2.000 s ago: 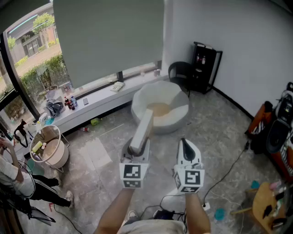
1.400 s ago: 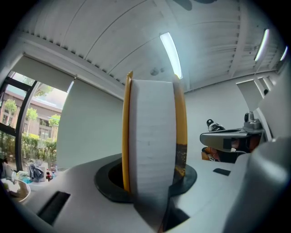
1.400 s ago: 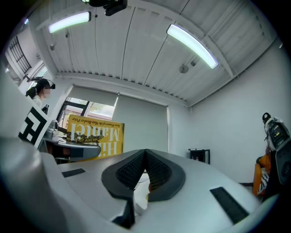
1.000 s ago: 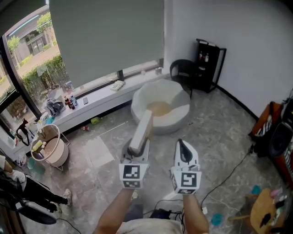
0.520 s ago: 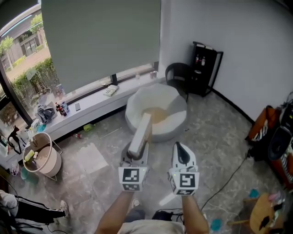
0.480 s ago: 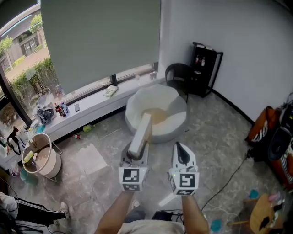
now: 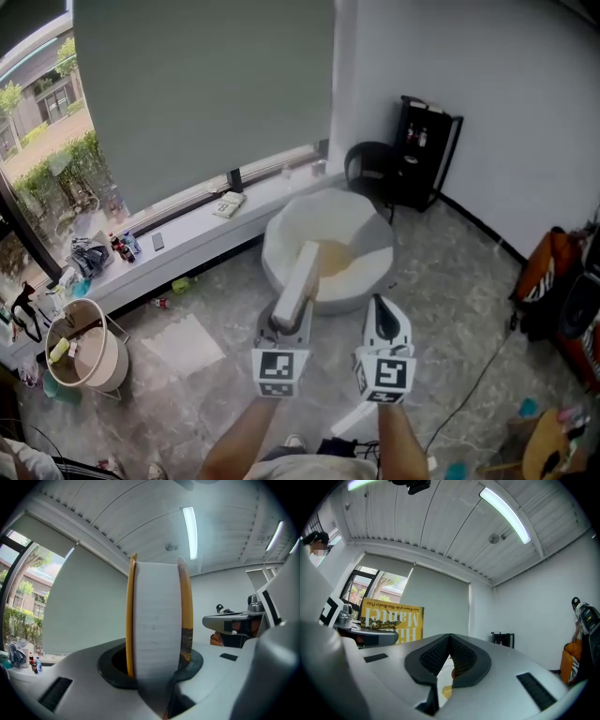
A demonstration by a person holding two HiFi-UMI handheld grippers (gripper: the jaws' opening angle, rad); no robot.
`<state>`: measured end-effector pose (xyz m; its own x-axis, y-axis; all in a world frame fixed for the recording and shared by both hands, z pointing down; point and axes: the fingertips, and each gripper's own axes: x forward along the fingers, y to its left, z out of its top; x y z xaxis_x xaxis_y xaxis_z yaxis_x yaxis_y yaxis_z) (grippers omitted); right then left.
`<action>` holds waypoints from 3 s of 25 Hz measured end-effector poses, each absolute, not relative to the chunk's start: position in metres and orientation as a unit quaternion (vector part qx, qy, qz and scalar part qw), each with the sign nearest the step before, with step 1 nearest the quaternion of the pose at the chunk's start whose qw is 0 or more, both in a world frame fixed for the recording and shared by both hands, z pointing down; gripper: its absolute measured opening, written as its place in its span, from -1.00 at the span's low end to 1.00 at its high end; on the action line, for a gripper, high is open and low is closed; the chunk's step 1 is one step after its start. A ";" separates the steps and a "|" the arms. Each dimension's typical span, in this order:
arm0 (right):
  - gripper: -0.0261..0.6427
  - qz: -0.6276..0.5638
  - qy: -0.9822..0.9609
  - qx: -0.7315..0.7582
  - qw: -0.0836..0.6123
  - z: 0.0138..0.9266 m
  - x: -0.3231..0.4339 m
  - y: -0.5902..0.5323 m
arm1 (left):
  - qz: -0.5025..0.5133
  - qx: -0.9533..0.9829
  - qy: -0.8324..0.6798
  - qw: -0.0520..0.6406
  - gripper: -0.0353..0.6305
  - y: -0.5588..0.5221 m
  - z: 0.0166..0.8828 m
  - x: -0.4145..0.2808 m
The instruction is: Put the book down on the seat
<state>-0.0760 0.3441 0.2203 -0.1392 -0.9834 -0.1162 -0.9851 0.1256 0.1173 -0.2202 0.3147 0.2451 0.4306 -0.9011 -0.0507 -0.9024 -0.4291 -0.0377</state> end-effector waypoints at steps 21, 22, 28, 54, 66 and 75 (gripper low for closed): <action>-0.92 0.065 0.746 -0.662 0.021 0.242 -0.017 0.173 | 0.002 -0.852 0.523 0.027 -0.45 0.141 0.257 -0.164; -0.92 0.063 0.746 -0.663 0.022 0.241 -0.008 0.160 | 0.002 -0.852 0.523 0.028 -0.45 0.128 0.256 -0.155; -0.92 0.048 0.749 -0.660 0.028 0.241 0.047 0.090 | 0.005 -0.846 0.532 0.032 -0.45 0.060 0.248 -0.106; -0.92 0.055 0.748 -0.661 0.020 0.264 0.106 -0.116 | 0.002 -0.846 0.534 0.007 -0.45 -0.159 0.283 -0.060; -0.92 0.050 0.742 -0.669 0.001 0.263 0.066 -0.287 | -0.002 -0.851 0.525 -0.009 -0.45 -0.329 0.293 -0.100; -0.92 0.035 0.731 -0.681 -0.011 0.280 0.063 -0.351 | -0.009 -0.862 0.507 -0.019 -0.45 -0.399 0.303 -0.099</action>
<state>0.0628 -0.3508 0.2802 -0.0710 -0.9970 -0.0313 -0.9954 0.0688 0.0668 -0.0991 -0.3986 0.3031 0.4867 -0.8729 0.0340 -0.8735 -0.4862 0.0241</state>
